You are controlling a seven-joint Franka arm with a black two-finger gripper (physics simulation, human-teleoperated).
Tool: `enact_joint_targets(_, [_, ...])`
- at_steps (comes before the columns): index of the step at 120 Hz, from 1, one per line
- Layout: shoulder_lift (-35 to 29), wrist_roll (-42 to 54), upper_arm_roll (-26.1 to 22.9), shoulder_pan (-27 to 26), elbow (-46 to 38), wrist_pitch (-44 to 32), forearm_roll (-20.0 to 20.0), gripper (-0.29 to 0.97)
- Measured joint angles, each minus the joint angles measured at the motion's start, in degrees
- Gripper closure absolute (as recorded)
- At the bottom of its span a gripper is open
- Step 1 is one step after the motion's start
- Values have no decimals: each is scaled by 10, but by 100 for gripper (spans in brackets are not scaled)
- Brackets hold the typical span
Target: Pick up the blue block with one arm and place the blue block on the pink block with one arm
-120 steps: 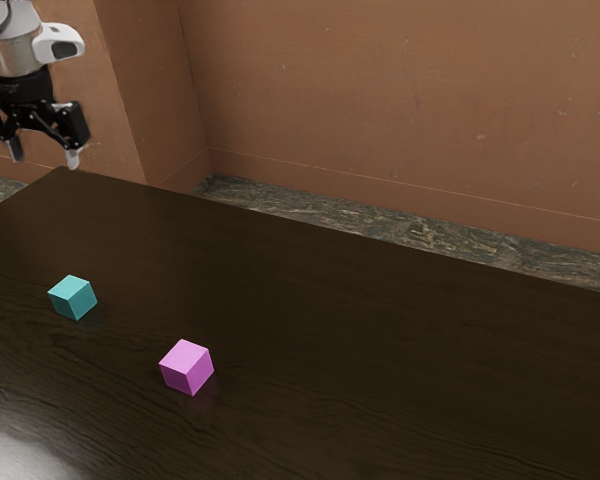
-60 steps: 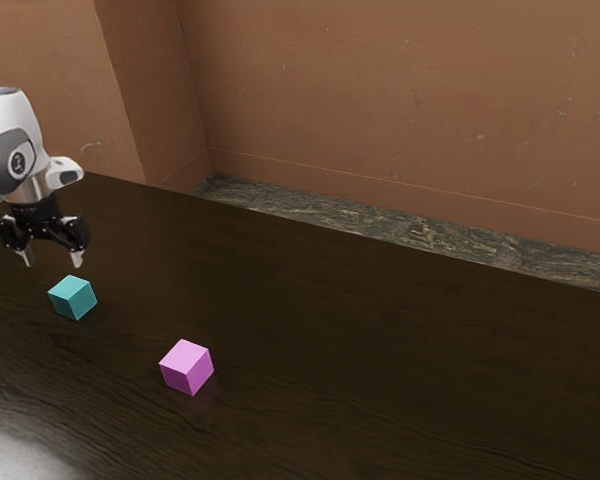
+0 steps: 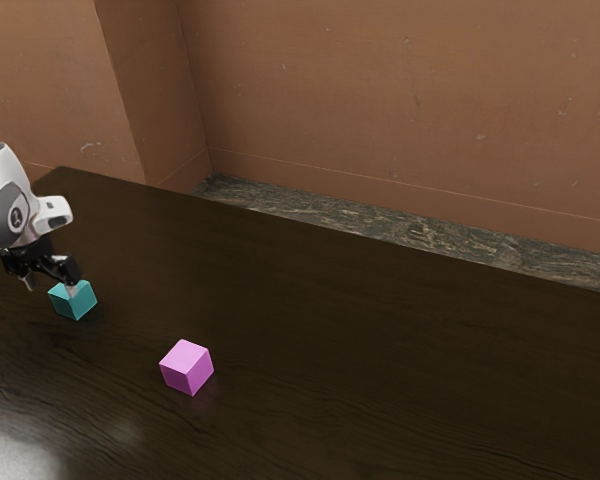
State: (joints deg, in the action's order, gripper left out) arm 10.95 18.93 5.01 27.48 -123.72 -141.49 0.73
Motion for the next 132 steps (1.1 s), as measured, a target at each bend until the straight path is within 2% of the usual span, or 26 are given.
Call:
enact_joint_targets(29, [44, 73, -1, 4, 31, -50, -6, 0])
enact_joint_targets(49, [66, 115, -1, 4, 37, -66, -32, 0])
enact_joint_targets(89, [115, 174, -2, 9, 75, -81, -52, 0])
enact_joint_targets(132, [136, 214, -5, 9, 75, -85, -100, 0])
